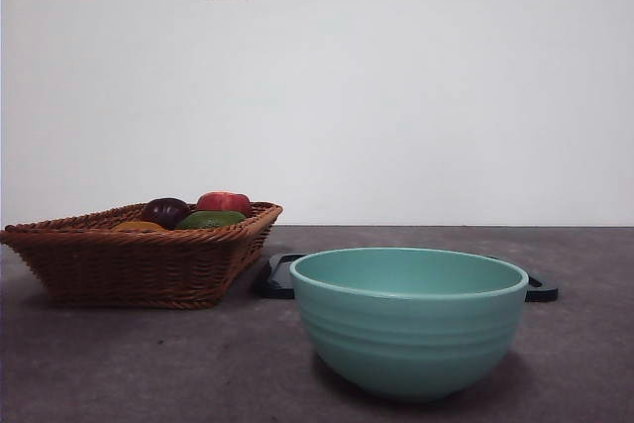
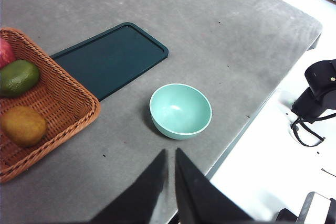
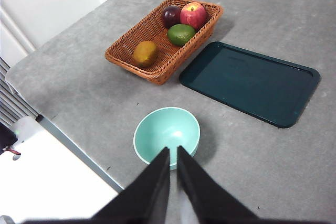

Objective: Pick up the wifruite, put it on the bowl, pick up the plate, put it on desk

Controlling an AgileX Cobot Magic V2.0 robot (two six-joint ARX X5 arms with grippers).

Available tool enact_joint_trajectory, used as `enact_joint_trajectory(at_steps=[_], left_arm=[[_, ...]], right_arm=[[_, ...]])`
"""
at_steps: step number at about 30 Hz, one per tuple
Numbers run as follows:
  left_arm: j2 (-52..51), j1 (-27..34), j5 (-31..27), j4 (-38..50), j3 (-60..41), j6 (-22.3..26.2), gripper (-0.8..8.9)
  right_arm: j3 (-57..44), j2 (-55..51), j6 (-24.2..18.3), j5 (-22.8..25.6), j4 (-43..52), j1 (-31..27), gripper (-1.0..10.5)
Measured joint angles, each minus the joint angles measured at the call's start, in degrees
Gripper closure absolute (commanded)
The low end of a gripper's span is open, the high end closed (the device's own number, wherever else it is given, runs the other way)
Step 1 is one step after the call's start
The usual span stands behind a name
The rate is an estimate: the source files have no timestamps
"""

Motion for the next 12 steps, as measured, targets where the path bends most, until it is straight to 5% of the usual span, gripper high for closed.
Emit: enact_joint_trajectory(at_steps=[12], left_arm=[[-0.4,1.9,0.0,0.0,0.0,0.0,7.94]], right_arm=[[0.0,0.0,0.0,0.0,0.1,0.0,9.3]])
